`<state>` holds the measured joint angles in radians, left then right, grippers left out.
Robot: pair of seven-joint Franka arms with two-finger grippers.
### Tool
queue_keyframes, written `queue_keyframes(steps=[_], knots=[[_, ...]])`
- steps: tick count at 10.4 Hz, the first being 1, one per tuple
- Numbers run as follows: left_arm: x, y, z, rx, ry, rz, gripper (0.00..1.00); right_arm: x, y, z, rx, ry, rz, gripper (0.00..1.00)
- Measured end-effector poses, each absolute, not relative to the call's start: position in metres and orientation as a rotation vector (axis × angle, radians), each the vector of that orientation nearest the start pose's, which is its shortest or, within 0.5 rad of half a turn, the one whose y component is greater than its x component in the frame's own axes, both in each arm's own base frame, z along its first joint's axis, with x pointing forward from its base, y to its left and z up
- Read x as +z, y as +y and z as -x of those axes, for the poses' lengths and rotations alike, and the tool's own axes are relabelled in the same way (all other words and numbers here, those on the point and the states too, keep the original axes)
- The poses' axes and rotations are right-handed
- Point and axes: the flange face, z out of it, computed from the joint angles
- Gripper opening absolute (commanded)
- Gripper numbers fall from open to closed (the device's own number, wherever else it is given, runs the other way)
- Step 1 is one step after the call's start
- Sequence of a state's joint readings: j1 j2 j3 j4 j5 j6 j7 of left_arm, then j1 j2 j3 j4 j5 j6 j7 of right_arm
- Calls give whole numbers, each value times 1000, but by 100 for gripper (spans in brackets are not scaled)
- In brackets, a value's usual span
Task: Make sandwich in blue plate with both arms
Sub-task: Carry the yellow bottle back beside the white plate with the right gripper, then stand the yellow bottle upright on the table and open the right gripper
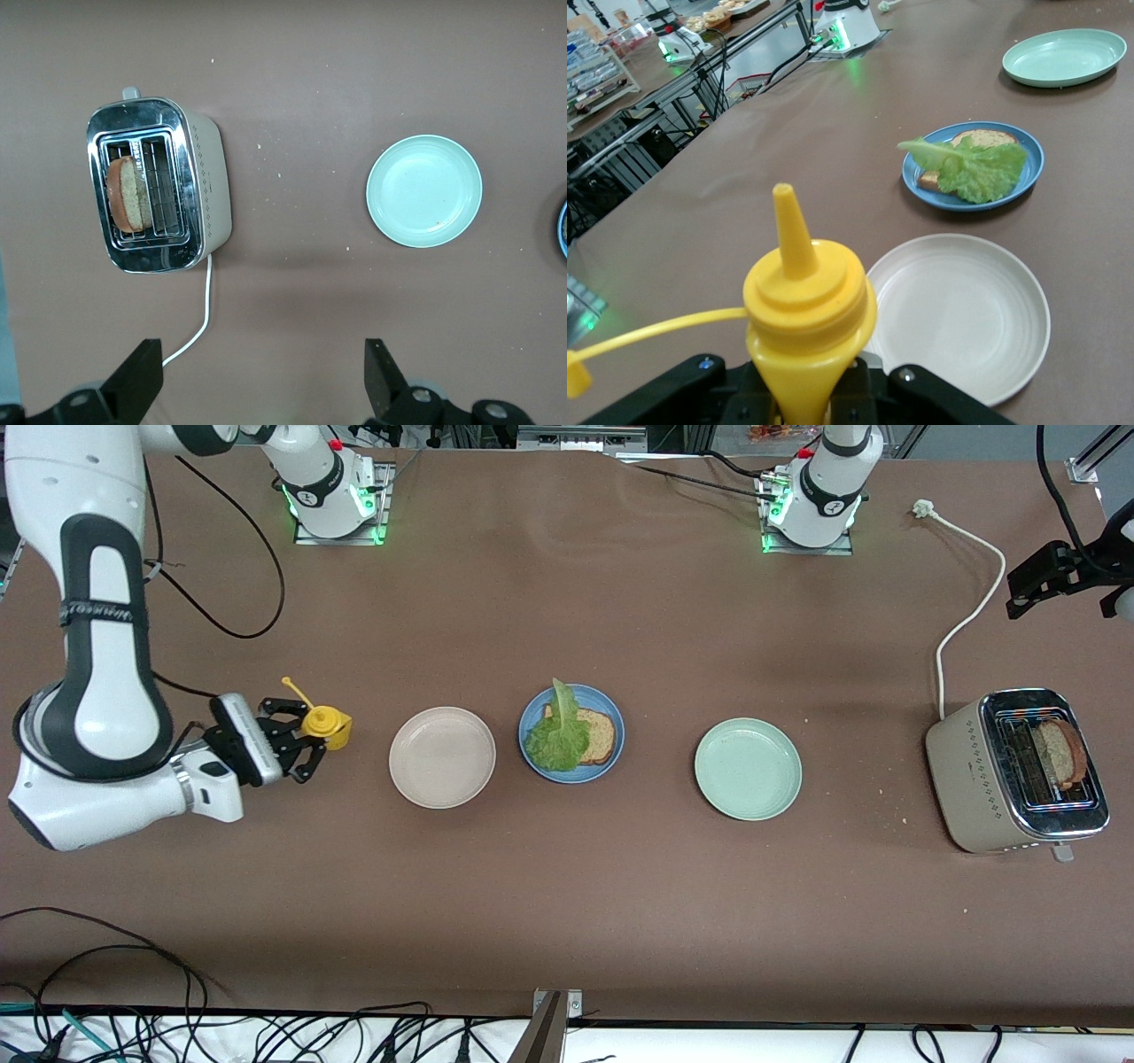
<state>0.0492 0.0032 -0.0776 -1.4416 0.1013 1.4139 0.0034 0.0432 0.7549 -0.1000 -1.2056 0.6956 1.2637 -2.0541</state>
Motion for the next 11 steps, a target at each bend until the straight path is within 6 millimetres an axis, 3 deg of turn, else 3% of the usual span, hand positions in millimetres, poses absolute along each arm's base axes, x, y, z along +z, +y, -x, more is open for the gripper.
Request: queue_keyframes(steps=[2,5,8,11], knots=[[670,-3,-539,45,27,3041,100,274,27,-672,-352,-1858,1129,9],[670,-3,-539,44,27,3041,100,202,9,-662,-480,-1789,1010,9],[670,-3,-539,44,27,3041,100,176,8,-655,-508,-1773,959,10],[670,-3,-539,44,27,3041,100,152,6,-650,-525,-1738,952,22]])
